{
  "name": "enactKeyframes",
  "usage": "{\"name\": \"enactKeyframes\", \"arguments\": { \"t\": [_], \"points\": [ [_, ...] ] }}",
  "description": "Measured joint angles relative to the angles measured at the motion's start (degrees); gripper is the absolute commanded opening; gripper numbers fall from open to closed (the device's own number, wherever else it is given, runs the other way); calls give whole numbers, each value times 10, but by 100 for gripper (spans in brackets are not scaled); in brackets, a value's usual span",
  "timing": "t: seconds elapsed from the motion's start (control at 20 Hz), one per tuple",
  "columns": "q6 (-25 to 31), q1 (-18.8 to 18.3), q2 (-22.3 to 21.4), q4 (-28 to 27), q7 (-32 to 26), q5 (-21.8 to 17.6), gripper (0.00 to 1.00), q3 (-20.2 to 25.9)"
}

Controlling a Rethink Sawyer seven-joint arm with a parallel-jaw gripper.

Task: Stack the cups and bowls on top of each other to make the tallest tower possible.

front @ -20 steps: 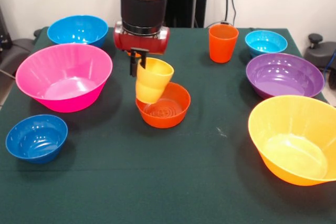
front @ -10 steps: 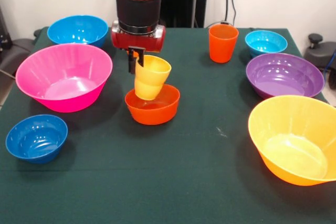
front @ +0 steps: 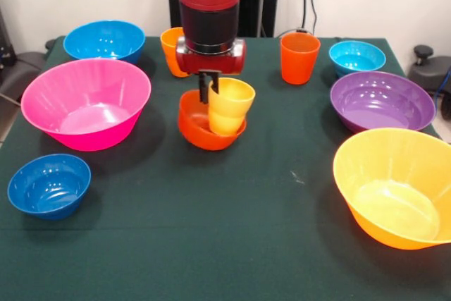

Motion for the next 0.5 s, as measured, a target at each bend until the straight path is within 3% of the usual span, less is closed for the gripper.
{"name": "enactKeyframes", "arguments": {
  "t": [0.5],
  "points": [
    [0, 0, 4, 13, 0, 0, 0, 17]
  ]
}}
